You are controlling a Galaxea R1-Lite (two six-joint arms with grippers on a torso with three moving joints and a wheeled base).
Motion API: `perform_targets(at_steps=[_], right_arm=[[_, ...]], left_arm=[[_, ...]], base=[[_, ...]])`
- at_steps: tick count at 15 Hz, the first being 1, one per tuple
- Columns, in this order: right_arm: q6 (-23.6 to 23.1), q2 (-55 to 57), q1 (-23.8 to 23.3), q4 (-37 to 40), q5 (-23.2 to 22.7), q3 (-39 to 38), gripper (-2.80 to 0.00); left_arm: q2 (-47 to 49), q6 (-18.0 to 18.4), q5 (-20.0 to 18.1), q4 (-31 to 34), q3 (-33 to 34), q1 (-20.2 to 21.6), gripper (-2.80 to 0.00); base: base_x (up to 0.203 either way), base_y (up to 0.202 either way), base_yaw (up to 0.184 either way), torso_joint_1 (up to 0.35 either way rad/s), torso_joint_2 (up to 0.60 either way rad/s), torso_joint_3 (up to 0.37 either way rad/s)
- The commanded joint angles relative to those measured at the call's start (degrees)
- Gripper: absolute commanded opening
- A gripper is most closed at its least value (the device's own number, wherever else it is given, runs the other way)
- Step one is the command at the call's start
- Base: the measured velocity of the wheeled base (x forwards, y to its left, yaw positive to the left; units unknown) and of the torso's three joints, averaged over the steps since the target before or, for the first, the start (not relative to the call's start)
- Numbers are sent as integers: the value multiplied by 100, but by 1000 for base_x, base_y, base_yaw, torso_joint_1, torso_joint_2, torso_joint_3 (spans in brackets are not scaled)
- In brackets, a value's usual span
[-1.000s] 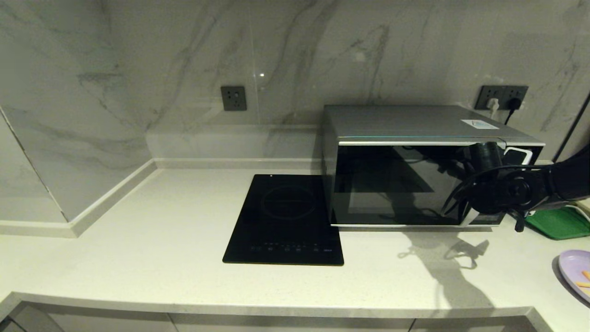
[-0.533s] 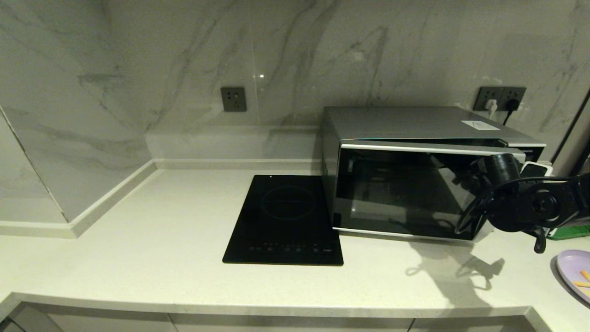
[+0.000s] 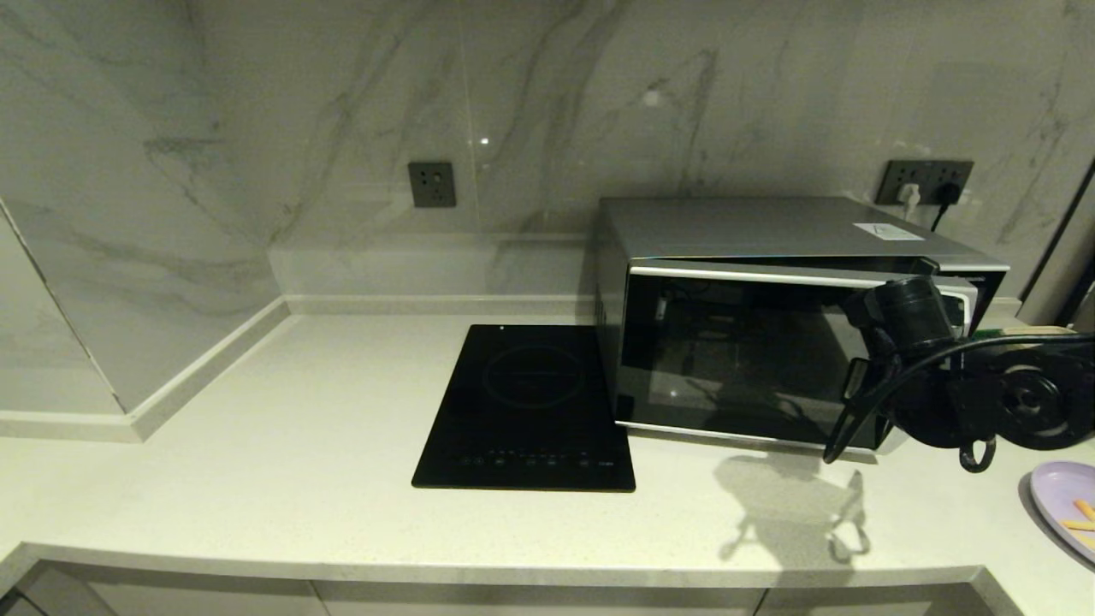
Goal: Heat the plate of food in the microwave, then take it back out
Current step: Open the microwave oven
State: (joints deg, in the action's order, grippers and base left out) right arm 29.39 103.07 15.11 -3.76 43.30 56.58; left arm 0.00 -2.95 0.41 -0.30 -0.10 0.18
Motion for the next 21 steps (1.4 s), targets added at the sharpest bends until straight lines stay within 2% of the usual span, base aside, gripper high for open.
perform_targets(at_steps=[1,4,5,7,9,12,14,16,21], right_arm=[[-184,-1052,660,7,-105,-255,-280],[-468,-2036,904,364,-509,76,-280],[-483,-2174,844,694,-697,456,-280],[-344,-2157,300,1221,-1090,1157,-280],[-81,-1767,-203,1497,-1474,1620,-280],[353,-1001,-596,1664,-1648,2320,-280],[572,-578,-860,1743,-1975,2824,-280],[629,-302,-972,1768,-2308,3242,-280],[646,538,-1181,2159,-2380,4415,-280]], left_arm=[[0,-4,3,-5,1,-1,-280],[0,-4,3,-5,1,-1,-280],[0,-4,3,-5,1,-1,-280],[0,-4,3,-5,1,-1,-280],[0,-4,3,-5,1,-1,-280],[0,-4,3,-5,1,-1,-280],[0,-8,3,-5,1,-1,-280],[0,-4,3,-5,1,-1,-280],[0,-4,3,-5,1,-1,-280]], base=[[0,0,0,0,0,0],[0,0,0,0,0,0],[0,0,0,0,0,0],[0,0,0,0,0,0],[0,0,0,0,0,0],[0,0,0,0,0,0],[0,0,0,0,0,0],[0,0,0,0,0,0],[0,0,0,0,0,0]])
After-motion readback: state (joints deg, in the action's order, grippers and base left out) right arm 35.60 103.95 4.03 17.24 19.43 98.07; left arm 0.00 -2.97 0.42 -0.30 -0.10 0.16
